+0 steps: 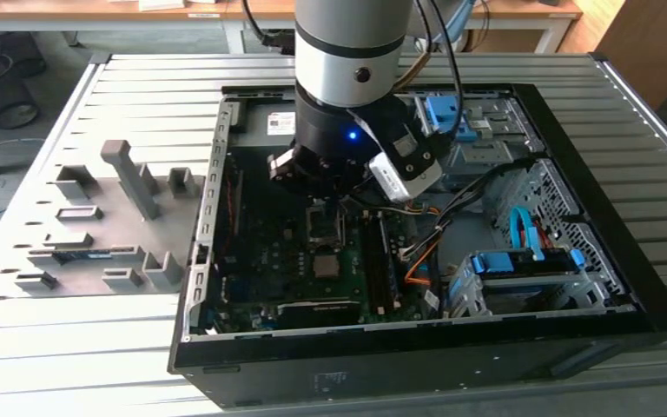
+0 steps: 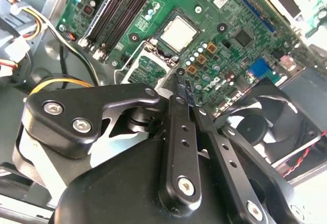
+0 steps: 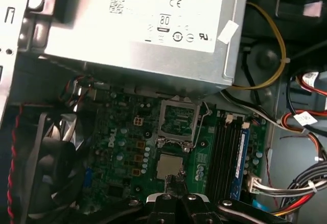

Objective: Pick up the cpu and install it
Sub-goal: 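Close the cpu cover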

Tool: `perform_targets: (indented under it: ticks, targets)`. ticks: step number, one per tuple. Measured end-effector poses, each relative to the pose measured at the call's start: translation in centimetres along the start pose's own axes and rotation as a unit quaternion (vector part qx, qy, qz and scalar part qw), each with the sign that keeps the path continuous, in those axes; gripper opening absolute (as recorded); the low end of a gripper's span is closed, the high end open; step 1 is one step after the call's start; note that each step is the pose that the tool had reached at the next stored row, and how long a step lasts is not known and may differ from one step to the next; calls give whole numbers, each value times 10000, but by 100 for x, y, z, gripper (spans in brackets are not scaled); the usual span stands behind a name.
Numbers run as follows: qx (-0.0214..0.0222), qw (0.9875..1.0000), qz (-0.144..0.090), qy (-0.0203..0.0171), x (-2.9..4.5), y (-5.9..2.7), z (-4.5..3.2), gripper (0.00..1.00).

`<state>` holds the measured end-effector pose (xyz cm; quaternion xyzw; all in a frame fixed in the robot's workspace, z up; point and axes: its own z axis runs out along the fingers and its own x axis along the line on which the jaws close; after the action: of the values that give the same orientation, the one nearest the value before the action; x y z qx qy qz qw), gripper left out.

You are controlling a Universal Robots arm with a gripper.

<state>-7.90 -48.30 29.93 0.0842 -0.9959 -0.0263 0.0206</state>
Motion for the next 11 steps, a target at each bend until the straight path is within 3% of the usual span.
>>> perform_targets:
  ticks: [11]
  targets:
    - [20, 9985, -539, 30, 0, 0, 0, 10]
